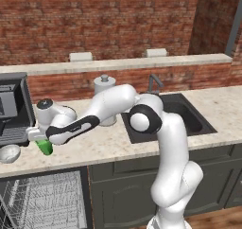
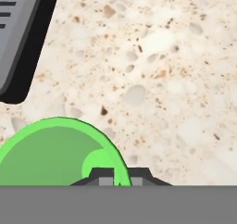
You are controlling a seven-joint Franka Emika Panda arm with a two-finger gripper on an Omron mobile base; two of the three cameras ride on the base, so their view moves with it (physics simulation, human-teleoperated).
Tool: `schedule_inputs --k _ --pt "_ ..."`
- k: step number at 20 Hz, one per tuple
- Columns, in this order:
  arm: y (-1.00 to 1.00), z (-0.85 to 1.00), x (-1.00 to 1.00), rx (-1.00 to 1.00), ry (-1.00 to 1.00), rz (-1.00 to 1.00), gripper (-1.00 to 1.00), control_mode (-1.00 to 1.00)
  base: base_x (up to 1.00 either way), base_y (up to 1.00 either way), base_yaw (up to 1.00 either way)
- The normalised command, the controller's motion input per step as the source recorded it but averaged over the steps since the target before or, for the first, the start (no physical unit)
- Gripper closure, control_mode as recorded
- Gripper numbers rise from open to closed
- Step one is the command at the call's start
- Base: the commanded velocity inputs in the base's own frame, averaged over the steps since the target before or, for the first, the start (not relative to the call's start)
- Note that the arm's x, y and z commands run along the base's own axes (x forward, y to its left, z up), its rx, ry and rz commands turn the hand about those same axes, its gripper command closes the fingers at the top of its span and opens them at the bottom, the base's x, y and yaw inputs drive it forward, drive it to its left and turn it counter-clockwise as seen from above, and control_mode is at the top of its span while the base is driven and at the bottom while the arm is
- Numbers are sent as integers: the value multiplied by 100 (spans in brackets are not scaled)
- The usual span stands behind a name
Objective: Pick up the cup and bowl from the counter, place them in the dishwasher, and close the dishwasher door.
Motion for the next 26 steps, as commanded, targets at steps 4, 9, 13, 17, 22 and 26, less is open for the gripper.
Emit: schedule_inputs --k 4,9,13,17,22,26 --pt "0 8 -33 0 -5 3 100 -100 0 0 0" --pt "0 11 -38 0 -6 6 100 -100 0 0 0" --pt "0 19 -43 0 -8 9 100 -100 0 0 0" --pt "-3 13 -38 0 -7 10 100 -100 0 0 0" --pt "-8 2 -37 0 -5 13 100 -100 0 0 0" --pt "-4 2 -46 -10 -6 14 100 -100 0 0 0"
